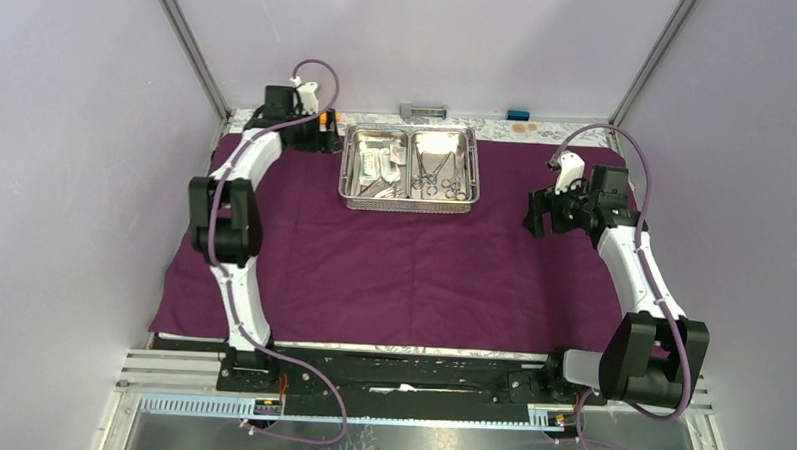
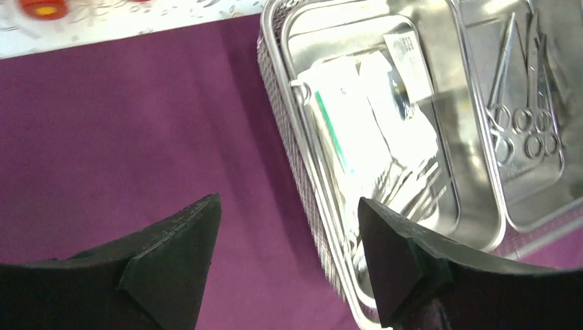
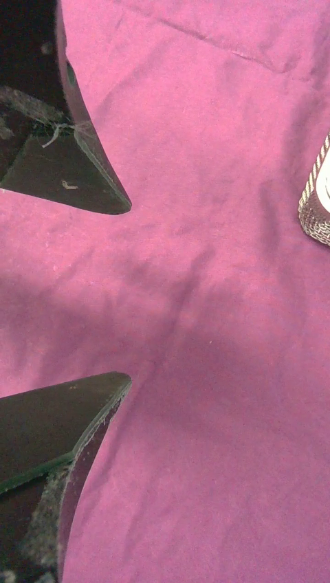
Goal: Open and lay out the surgical kit
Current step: Move the container from the surgical kit, then pick up the medical item from the container.
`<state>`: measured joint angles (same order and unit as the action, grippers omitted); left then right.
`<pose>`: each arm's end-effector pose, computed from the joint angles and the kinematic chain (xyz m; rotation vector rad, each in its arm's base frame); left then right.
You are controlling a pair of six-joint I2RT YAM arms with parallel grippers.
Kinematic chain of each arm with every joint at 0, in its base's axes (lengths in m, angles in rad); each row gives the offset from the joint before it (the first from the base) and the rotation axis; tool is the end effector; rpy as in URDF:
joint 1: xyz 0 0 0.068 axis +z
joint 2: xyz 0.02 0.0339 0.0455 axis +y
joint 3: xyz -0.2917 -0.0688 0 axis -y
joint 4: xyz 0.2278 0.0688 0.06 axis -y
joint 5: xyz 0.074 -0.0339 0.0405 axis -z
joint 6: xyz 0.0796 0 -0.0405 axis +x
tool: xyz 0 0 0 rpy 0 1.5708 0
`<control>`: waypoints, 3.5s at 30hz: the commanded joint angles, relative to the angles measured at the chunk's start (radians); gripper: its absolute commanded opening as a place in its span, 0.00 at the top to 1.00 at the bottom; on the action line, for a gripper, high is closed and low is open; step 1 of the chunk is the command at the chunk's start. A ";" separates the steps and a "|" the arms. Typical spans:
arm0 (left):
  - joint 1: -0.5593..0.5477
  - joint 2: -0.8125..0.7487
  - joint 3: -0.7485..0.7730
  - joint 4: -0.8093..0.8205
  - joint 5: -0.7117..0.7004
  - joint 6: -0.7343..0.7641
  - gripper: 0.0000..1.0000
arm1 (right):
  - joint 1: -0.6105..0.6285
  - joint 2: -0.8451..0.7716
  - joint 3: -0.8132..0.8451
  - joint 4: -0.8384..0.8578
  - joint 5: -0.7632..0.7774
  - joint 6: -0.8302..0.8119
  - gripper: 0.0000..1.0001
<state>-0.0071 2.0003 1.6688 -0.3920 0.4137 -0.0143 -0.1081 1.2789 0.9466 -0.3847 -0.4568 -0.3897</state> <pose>0.4862 -0.0355 0.2641 0.2054 2.2574 -0.4844 0.2827 0.0046 0.2797 -0.5392 2.1461 0.2492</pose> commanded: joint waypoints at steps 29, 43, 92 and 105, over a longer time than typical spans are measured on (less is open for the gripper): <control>0.063 0.113 0.025 -0.021 -0.040 -0.081 1.00 | 0.007 0.117 0.010 -0.014 0.025 -0.041 0.08; 0.259 0.118 0.015 -0.096 -0.069 0.093 1.00 | 0.007 0.169 0.010 -0.023 0.074 -0.066 0.08; 0.040 0.200 0.068 -0.003 -0.386 0.073 0.39 | 0.007 0.171 0.006 -0.052 0.032 -0.109 0.08; 0.041 0.206 0.071 -0.035 -0.364 0.079 0.63 | 0.007 0.171 0.009 -0.060 0.026 -0.115 0.07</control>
<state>0.0292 2.2265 1.7325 -0.4179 0.0528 0.0517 -0.1074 1.4586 0.9394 -0.4351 -0.4103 -0.4919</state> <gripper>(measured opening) 0.406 0.924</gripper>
